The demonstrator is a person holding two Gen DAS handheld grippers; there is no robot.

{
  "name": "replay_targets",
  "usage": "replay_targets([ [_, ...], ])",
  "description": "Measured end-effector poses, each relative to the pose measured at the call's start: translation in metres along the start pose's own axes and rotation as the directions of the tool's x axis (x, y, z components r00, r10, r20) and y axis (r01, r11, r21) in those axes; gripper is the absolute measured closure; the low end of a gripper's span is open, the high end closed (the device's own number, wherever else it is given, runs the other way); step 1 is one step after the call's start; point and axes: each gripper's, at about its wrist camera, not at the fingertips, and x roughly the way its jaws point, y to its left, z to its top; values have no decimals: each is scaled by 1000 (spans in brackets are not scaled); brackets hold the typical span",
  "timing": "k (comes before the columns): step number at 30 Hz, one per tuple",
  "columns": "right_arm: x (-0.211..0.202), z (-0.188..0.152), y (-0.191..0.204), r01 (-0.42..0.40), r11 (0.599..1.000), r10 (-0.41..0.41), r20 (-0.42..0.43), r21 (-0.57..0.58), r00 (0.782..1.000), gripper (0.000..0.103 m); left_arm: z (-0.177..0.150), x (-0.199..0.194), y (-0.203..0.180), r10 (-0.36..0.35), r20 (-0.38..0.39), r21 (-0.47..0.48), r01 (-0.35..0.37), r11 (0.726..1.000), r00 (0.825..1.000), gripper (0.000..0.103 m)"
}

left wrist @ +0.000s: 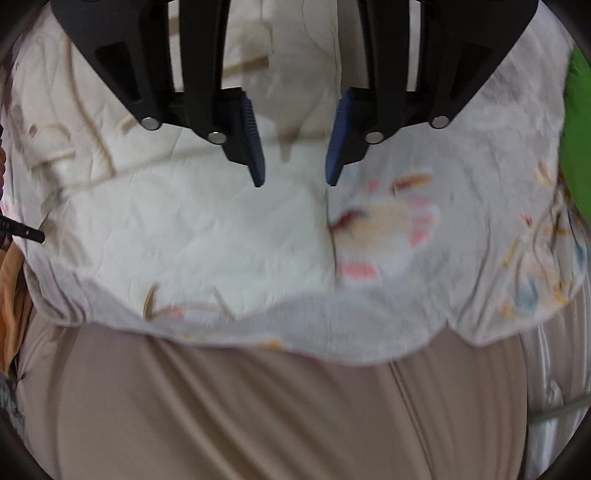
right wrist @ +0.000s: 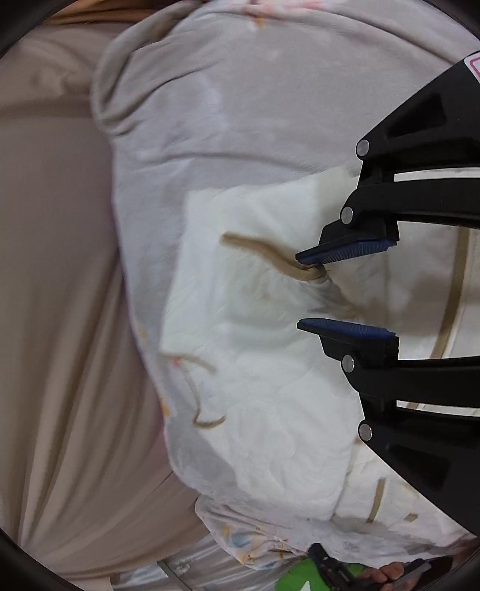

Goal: Fold large clothes

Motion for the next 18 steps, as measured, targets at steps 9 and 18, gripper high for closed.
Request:
replay_targets([
  [9,88,47,154,-259,942,245,-87,-213,966,82,84,105,-50,34,-2,-1,-34,999,999,66],
  [18,149,32,140,-118,948,76,-150,-297,986,93,54,189,-37,168,-112,44,-164,985,979,60],
])
